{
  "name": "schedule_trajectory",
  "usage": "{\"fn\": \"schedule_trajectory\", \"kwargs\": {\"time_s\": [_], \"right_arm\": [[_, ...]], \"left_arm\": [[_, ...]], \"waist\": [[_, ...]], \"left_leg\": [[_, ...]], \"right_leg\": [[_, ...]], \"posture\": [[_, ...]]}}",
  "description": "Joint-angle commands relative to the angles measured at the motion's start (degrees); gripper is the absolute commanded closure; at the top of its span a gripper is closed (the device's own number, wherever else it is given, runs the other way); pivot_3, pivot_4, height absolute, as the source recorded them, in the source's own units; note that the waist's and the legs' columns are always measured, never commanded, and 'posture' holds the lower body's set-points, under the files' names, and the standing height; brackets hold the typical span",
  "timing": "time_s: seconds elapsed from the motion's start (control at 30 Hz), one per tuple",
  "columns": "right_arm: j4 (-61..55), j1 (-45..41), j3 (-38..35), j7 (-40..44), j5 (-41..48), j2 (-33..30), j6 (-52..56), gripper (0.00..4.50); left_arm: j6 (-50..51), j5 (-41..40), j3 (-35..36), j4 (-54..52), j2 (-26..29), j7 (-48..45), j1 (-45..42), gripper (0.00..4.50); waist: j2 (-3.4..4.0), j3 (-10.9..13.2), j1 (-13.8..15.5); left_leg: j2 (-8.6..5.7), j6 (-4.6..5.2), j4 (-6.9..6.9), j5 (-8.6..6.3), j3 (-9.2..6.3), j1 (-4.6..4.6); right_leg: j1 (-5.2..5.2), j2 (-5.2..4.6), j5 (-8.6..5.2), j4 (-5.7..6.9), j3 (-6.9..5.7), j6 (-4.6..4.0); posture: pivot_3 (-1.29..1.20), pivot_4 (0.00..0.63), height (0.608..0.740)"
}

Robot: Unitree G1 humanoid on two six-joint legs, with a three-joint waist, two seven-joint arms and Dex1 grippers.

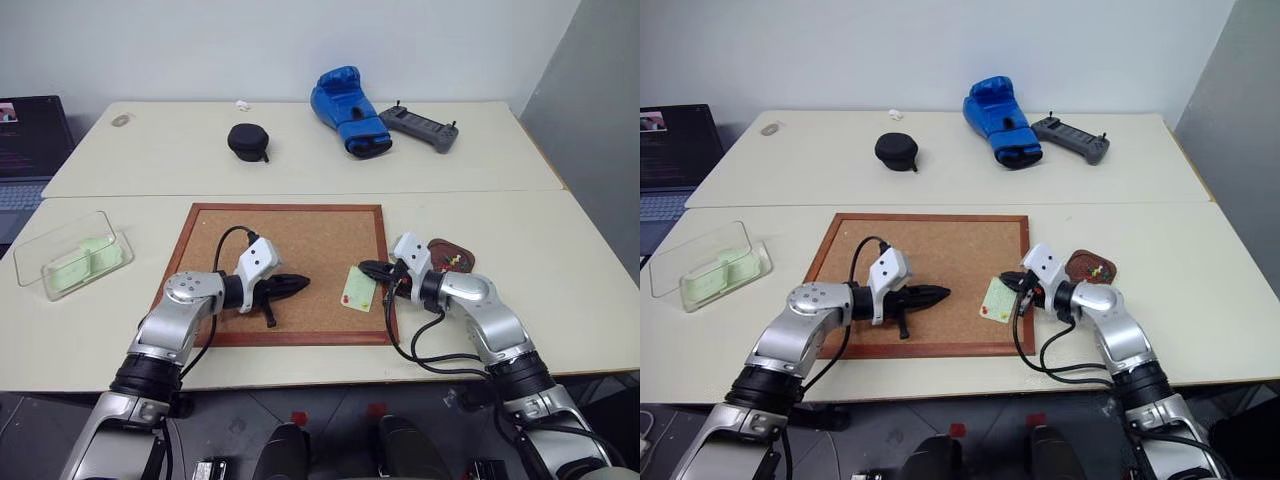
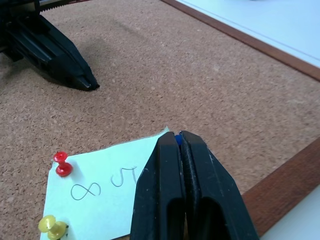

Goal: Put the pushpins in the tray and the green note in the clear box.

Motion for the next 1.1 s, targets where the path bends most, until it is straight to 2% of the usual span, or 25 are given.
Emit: {"fn": "schedule_trajectory", "kwargs": {"time_s": [0.03,0.37,1.1], "right_arm": [[-3.1,-1.1,-1.8,0.6,1.3,-0.2,-1.2,4.49],[-6.2,0.7,-2.3,2.6,4.1,-0.7,0.8,4.49],[-4.2,1.6,2.4,2.5,-5.0,-3.9,-10.8,4.49]], "left_arm": [[0.4,2.1,-0.9,1.5,0.4,0.3,0.0,4.5],[0.5,2.2,-1.1,1.3,0.6,0.0,0.0,4.5],[0.5,2.4,-0.9,1.4,1.0,0.0,-0.1,4.5]], "waist": [[0.0,0.0,0.0],[0.0,0.0,0.0],[0.0,0.0,0.0]], "left_leg": [[0.0,0.0,0.0,0.0,-0.01,0.0],[0.0,0.0,0.01,0.0,-0.02,0.0],[-0.01,0.0,0.01,0.0,-0.01,0.01]], "right_leg": [[0.0,0.0,0.0,0.01,0.0,0.0],[0.0,0.0,0.0,0.03,-0.01,0.0],[0.0,0.01,0.0,0.03,-0.01,0.0]], "posture": [[0.0,0.15,0.74],[0.0,0.15,0.74],[0.0,0.15,0.74]]}}
